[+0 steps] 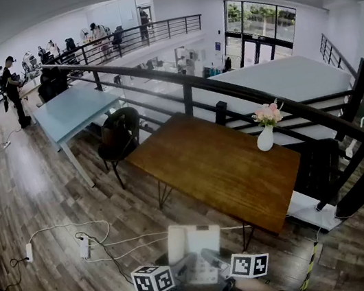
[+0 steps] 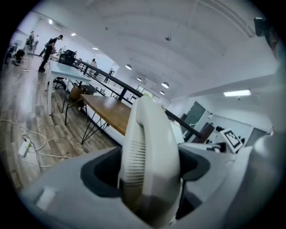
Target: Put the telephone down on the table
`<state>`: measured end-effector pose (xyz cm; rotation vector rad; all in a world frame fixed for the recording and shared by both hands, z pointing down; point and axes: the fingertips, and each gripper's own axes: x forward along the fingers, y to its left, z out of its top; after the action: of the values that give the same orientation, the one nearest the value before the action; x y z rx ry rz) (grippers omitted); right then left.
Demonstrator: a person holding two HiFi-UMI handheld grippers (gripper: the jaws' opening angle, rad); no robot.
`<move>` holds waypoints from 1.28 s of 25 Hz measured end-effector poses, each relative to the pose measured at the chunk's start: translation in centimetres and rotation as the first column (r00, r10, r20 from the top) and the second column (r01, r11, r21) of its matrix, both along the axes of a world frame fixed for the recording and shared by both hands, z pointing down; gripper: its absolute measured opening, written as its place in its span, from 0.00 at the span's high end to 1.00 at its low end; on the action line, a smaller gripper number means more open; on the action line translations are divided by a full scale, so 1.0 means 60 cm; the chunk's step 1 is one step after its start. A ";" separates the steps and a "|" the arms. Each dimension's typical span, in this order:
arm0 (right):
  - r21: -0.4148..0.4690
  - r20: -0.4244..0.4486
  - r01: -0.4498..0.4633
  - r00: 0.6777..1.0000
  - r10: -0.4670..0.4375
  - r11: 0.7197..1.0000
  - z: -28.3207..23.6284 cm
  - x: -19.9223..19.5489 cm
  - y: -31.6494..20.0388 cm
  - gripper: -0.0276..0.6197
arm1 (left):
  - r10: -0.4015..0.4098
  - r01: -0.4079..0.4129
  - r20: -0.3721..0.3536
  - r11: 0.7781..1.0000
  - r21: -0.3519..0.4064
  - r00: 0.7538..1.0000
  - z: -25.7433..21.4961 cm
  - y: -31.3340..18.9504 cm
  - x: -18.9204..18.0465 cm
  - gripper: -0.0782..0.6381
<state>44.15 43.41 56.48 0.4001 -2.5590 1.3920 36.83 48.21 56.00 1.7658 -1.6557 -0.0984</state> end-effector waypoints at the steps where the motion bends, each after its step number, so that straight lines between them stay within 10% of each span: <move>1: 0.009 -0.006 0.005 1.000 -0.005 1.000 0.002 0.000 0.000 0.54 | -0.004 0.004 0.002 1.000 -0.002 1.000 0.002 0.000 0.000 0.38; 13: 0.071 -0.038 0.025 0.999 -0.022 0.997 0.001 -0.054 -0.030 0.54 | -0.022 0.022 -0.011 1.000 0.009 1.000 0.008 -0.031 -0.055 0.39; 32: 0.061 -0.045 -0.072 0.996 0.075 0.996 -0.023 -0.477 -0.095 0.54 | 0.075 -0.075 0.006 0.997 -0.006 0.997 -0.020 -0.109 -0.487 0.39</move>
<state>15.54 37.72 55.07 0.5356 -2.5768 1.3164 7.62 41.66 54.81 1.8240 -1.5907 -0.0536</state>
